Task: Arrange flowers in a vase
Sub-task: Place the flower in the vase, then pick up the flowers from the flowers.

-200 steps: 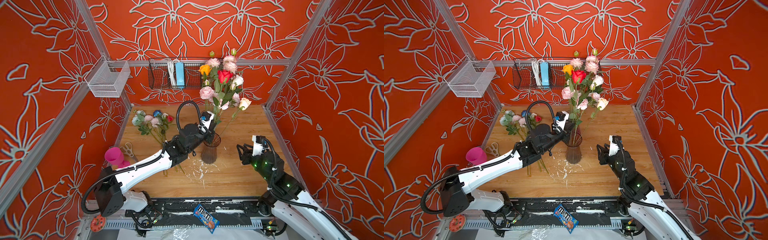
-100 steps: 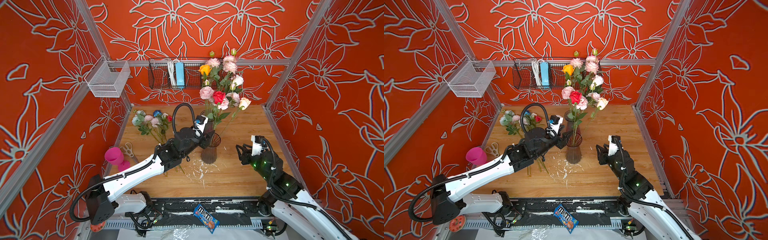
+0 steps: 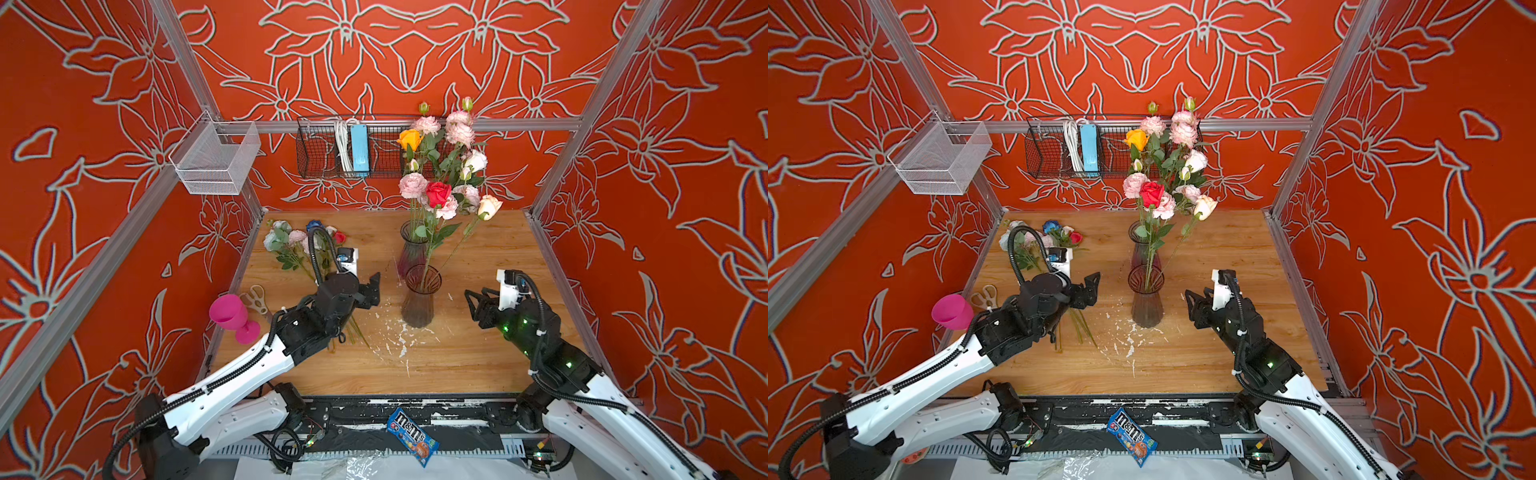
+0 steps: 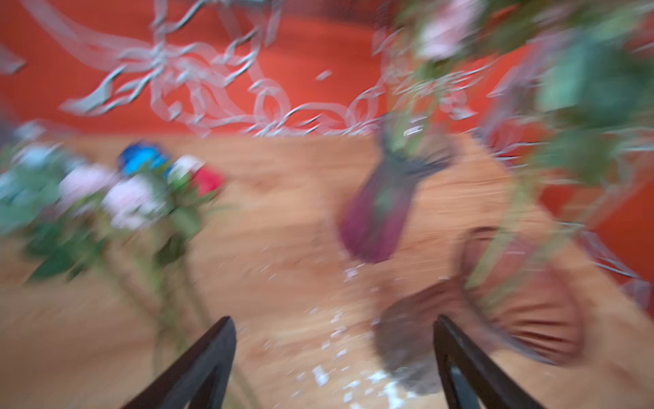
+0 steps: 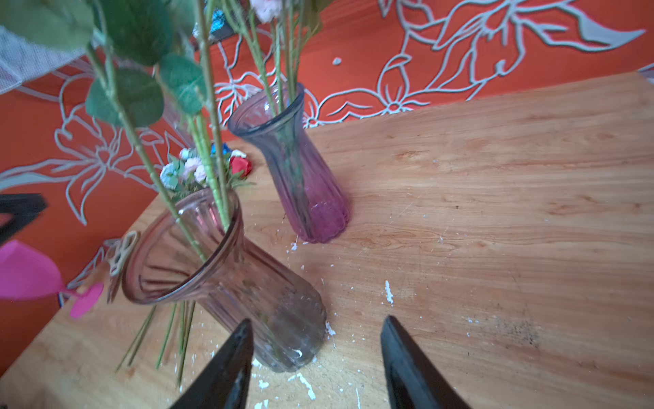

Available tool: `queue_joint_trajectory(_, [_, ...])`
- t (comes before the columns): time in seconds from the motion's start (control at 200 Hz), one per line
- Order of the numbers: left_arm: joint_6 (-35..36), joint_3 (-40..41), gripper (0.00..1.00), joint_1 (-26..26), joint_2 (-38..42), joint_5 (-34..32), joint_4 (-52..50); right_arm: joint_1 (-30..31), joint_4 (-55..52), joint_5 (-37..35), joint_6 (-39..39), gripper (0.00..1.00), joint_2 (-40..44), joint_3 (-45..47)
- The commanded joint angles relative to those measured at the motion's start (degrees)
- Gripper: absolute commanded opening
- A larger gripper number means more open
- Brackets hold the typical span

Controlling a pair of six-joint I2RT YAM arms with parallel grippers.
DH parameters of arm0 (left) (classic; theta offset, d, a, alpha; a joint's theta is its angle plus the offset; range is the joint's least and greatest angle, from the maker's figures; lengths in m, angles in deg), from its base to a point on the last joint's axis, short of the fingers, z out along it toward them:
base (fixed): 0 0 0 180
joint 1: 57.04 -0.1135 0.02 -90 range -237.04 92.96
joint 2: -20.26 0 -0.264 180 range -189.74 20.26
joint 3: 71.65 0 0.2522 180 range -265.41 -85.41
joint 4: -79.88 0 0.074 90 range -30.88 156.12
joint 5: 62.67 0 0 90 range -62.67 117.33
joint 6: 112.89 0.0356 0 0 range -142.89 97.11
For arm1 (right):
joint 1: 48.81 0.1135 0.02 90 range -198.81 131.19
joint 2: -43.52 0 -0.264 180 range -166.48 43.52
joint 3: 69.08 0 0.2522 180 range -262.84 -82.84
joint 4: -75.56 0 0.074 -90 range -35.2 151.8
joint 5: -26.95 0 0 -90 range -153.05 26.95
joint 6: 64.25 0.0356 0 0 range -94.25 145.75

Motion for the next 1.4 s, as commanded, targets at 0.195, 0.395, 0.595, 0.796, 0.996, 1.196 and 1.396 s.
queue_joint_trajectory(0.195, [-13.9, 3.6, 0.86, -15.6, -3.3, 9.4, -9.7, 0.3, 3.3, 9.3, 3.7, 0.61, 2.8, 6.3])
queue_joint_trajectory(0.395, [-14.7, 1.9, 0.84, -20.2, -9.4, 11.6, -11.6, 0.3, 7.5, 11.9, 3.9, 0.56, -0.5, 8.1])
queue_joint_trajectory(0.595, [-14.1, 0.2, 0.79, -24.1, -14.2, 15.2, -12.3, 0.3, 7.0, 9.8, 3.3, 0.53, -2.6, 8.4])
queue_joint_trajectory(0.796, [-14.8, -3.6, 0.51, -29.4, -22.8, 18.9, -13.3, 0.3, 7.4, 9.0, 3.3, 0.49, -2.9, 9.2])
queue_joint_trajectory(0.996, [-15.1, -5.1, 0.47, -34.4, -28.7, 22.2, -9.0, 0.3, 7.4, 8.8, 2.8, 0.49, -3.3, 8.8])
queue_joint_trajectory(1.196, [-11.1, -11.2, 0.36, -37.0, -35.5, 26.6, -8.3, 0.3, 7.3, 9.0, 3.0, 0.49, -3.2, 8.8])
queue_joint_trajectory(1.396, [-9.4, -15.5, 0.25, -37.0, -39.8, 25.5, -11.4, 0.3, 6.2, 8.6, 2.8, 0.48, -2.2, 8.8])
